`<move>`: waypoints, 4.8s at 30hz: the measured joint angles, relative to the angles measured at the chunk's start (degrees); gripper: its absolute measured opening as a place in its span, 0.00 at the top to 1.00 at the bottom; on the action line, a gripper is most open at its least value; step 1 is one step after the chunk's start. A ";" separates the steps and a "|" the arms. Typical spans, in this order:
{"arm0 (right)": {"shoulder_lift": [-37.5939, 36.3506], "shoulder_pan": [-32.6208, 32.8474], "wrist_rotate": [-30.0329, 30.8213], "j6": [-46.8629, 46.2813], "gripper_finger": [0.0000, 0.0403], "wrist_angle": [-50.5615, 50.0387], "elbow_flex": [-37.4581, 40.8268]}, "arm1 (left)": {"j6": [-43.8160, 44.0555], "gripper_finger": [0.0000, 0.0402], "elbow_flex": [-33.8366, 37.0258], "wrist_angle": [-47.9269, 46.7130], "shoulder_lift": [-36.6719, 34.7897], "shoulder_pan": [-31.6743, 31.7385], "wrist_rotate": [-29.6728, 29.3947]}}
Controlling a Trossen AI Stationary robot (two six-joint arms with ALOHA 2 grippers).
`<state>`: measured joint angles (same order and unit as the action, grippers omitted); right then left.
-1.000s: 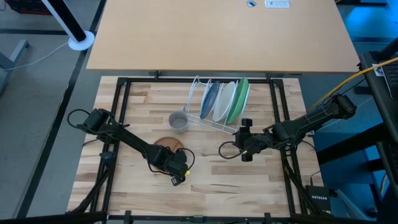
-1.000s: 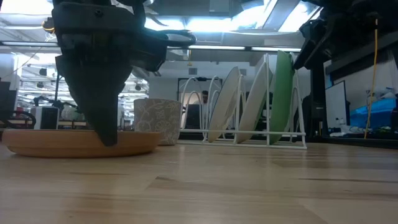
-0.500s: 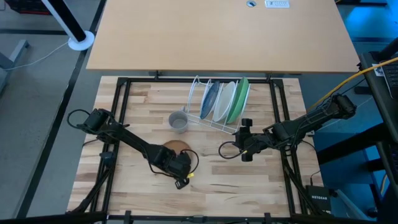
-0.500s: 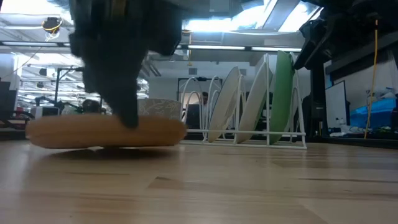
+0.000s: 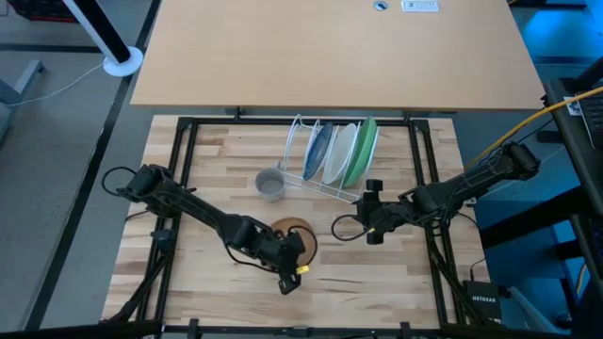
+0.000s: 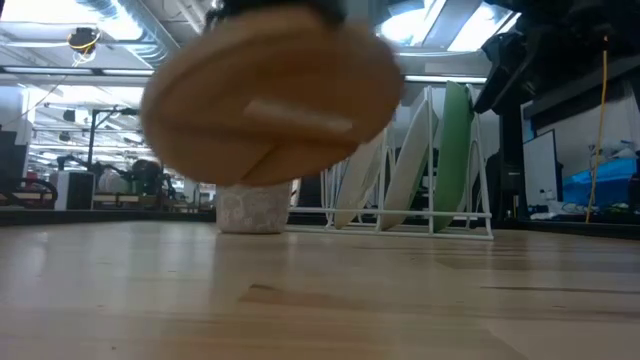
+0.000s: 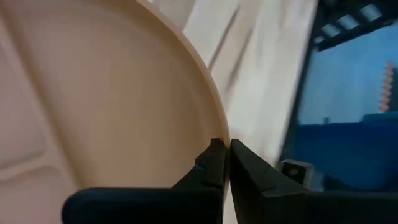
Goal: Sort dishes
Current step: Put the brown plate in the dish rack
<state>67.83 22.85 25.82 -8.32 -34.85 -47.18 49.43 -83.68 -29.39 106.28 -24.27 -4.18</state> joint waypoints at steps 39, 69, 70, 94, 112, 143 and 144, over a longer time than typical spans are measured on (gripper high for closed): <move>-12.48 0.00 12.04 7.33 0.51 -13.40 -8.33 | -22.60 1.00 -13.23 7.97 -11.42 29.86 3.32; -12.48 0.00 11.61 7.15 0.51 -14.84 -8.31 | -13.66 1.00 -13.18 7.69 -2.45 41.38 14.70; -12.48 0.00 11.63 7.15 0.51 -14.84 -8.31 | -13.62 1.00 -13.17 7.23 -2.33 41.35 14.70; -12.48 0.00 10.56 7.08 0.51 -17.56 -8.26 | -9.77 1.00 -13.18 14.58 -1.92 43.29 25.46; -12.48 0.00 10.58 3.89 0.51 -20.35 -8.26 | -22.21 1.00 -13.18 3.23 -8.72 49.88 30.09; -12.46 0.00 10.60 4.09 0.51 -13.09 -8.26 | -6.99 1.00 37.94 59.87 -25.75 53.01 30.96; -12.46 0.00 10.60 4.09 0.51 -12.66 -8.26 | -6.97 1.00 38.18 59.77 -25.71 53.15 30.74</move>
<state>55.37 22.85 36.42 -4.23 -47.51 -55.44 42.46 -45.50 30.38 80.57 28.88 26.56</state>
